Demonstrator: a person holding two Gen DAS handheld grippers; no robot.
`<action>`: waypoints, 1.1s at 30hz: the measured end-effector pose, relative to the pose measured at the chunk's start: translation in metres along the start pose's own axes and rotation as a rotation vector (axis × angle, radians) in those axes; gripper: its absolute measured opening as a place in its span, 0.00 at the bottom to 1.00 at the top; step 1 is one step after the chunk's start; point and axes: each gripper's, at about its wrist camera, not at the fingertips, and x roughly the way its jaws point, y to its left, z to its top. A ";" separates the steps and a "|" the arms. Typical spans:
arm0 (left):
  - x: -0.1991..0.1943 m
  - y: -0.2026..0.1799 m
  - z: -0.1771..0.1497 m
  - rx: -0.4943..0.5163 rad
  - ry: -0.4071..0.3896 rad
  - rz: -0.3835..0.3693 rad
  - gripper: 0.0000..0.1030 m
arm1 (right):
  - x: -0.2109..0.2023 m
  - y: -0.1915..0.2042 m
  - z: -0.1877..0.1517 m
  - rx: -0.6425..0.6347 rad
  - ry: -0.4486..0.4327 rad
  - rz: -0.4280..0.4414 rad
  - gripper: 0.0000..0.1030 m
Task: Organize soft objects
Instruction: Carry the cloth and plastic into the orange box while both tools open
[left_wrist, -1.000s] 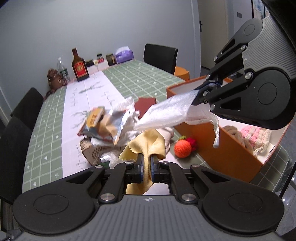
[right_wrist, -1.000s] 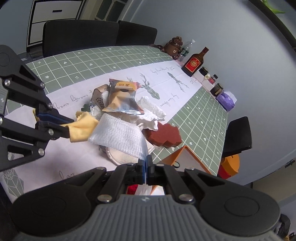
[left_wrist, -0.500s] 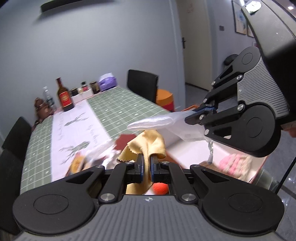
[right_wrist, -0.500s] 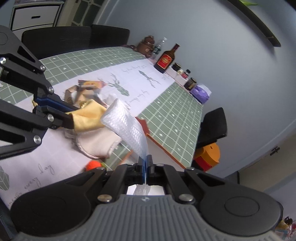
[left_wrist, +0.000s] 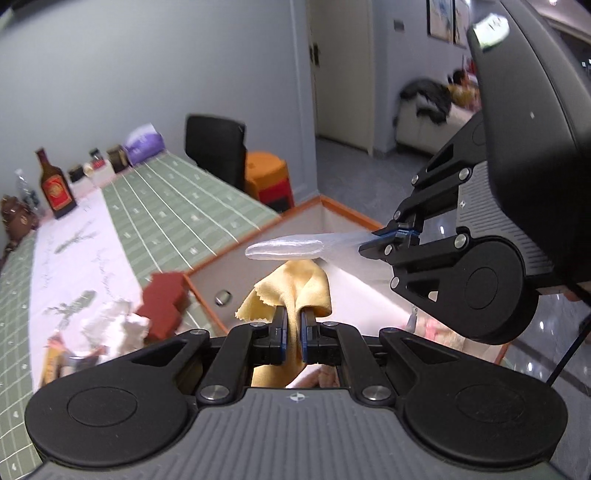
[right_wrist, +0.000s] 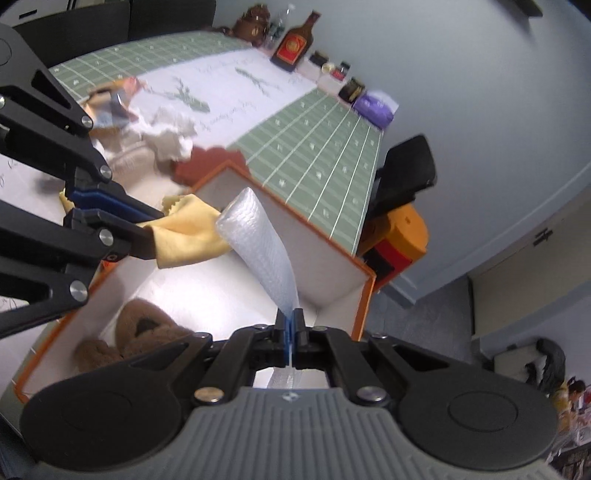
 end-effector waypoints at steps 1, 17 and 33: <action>0.009 -0.002 0.000 0.002 0.022 -0.005 0.07 | 0.009 -0.002 -0.003 0.006 0.015 0.014 0.00; 0.082 -0.009 -0.019 0.048 0.230 -0.062 0.07 | 0.091 0.011 -0.031 0.001 0.181 0.166 0.00; 0.096 -0.013 -0.021 0.117 0.268 -0.119 0.18 | 0.105 0.016 -0.025 -0.035 0.246 0.198 0.12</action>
